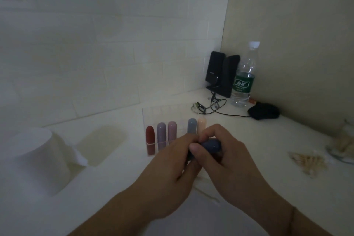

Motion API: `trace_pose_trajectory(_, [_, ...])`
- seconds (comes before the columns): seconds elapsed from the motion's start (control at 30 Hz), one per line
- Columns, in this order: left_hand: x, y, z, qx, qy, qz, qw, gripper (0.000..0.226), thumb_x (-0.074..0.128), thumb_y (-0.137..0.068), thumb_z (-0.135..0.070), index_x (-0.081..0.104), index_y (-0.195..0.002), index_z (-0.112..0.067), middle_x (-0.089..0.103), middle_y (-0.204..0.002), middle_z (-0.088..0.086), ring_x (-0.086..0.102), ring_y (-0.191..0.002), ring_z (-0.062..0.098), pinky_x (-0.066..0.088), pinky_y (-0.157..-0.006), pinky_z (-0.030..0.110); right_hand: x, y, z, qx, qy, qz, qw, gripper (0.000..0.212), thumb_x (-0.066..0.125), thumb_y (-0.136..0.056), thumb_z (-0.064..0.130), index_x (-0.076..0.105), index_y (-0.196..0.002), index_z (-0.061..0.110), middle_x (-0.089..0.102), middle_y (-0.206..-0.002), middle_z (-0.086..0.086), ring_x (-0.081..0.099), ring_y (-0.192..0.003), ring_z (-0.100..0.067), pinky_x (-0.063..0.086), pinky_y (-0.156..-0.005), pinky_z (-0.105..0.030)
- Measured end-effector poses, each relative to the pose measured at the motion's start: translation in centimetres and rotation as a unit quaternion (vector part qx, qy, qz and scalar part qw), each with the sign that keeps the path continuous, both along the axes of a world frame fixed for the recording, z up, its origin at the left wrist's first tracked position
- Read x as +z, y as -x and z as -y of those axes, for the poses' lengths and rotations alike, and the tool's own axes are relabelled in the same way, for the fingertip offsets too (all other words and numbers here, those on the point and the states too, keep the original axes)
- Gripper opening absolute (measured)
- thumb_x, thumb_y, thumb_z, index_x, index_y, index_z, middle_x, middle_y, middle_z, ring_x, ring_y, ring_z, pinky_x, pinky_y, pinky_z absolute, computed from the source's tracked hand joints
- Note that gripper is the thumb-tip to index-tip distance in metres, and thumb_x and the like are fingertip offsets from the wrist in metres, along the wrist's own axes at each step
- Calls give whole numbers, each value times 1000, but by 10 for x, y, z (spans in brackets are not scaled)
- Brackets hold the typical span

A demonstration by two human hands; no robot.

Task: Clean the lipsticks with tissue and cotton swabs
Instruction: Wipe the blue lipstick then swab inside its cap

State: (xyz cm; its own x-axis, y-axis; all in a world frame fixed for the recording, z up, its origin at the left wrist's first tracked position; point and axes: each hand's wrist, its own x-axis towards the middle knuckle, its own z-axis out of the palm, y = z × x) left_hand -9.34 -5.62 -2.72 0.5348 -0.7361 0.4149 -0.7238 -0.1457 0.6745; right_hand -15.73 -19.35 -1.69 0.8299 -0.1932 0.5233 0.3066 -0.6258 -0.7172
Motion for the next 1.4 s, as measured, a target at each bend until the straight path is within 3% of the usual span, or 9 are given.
trace_pose_trajectory(0.1, [0, 3, 0, 13, -19, 48, 999, 28, 26, -99, -47, 48, -112, -37, 62, -96, -19, 57, -99, 1, 37, -93, 11, 1, 2, -2, 22, -17, -3, 1000, 27, 50, -87, 48, 50, -85, 21, 60, -62, -4, 50, -47, -8, 39, -47, -19])
trace_pose_trajectory(0.23, [4, 1, -3, 71, -41, 154, 985, 36, 29, -90, -54, 53, -104, -31, 68, -88, -12, 63, -78, 8, 52, -73, 28, -1, 1, -3, 65, -64, -19, 996, 30, 51, -91, 52, 50, -84, 23, 60, -61, -4, 52, -49, -14, 45, -48, -29])
trace_pose_trajectory(0.4, [3, -1, 0, 108, -75, 236, 963, 32, 39, -86, -47, 60, -94, -25, 72, -83, -6, 67, -73, 11, 52, -70, 27, -2, 4, -6, 40, -35, 18, 998, 23, 52, -90, 50, 46, -81, 30, 56, -63, 1, 46, -47, -5, 38, -46, -16])
trace_pose_trajectory(0.67, [0, -7, -2, 92, -66, 57, 992, 49, 19, -79, -80, 40, -91, -37, 51, -99, -25, 46, -93, -11, 41, -96, 33, 15, 4, 14, 10, -158, 56, 986, 19, 56, -88, 28, 51, -70, 25, 48, -53, 1, 43, -47, -12, 37, -45, -26])
trace_pose_trajectory(0.77, [2, -10, 2, 101, 30, -73, 992, 33, 30, -85, -65, 43, -84, -36, 44, -77, -10, 43, -73, 9, 36, -96, 53, 22, 1, 47, -72, -214, 101, 969, 11, 56, -84, 24, 55, -73, 24, 58, -61, -7, 47, -53, -18, 37, -48, -27])
trace_pose_trajectory(0.9, [14, -11, 10, 35, 237, -405, 882, 17, 34, -96, -26, 48, -91, -16, 42, -62, 6, 32, -50, 18, 35, -51, 32, 4, -10, 88, -219, -82, -5, 972, 16, 71, -84, 19, 56, -90, 21, 70, -76, 6, 60, -66, -7, 39, -61, -23])
trace_pose_trajectory(1.2, [17, -3, 1, -229, 298, -643, 667, 35, 42, -91, -34, 68, -81, -13, 46, -70, 6, 39, -58, 16, 35, -59, 29, -23, -14, 106, -272, 171, -208, 924, 15, 67, -85, 17, 70, -99, 19, 66, -93, 0, 52, -76, -12, 35, -76, -20])
trace_pose_trajectory(1.3, [17, -4, 0, -255, 307, -659, 638, 34, 41, -94, -33, 65, -86, -10, 51, -76, 8, 46, -64, 19, 41, -65, 33, -26, -17, 111, -266, 207, -259, 905, 24, 65, -87, 21, 67, -111, 19, 66, -107, -4, 50, -86, -14, 33, -81, -20])
trace_pose_trajectory(1.4, [17, -1, 1, -207, 311, -631, 680, 33, 45, -90, -33, 72, -89, -14, 60, -92, 8, 53, -80, 22, 42, -76, 36, -15, -14, 106, -310, 189, -204, 909, 39, 68, -85, 22, 60, -123, 21, 62, -113, -3, 54, -100, -23, 40, -88, -30])
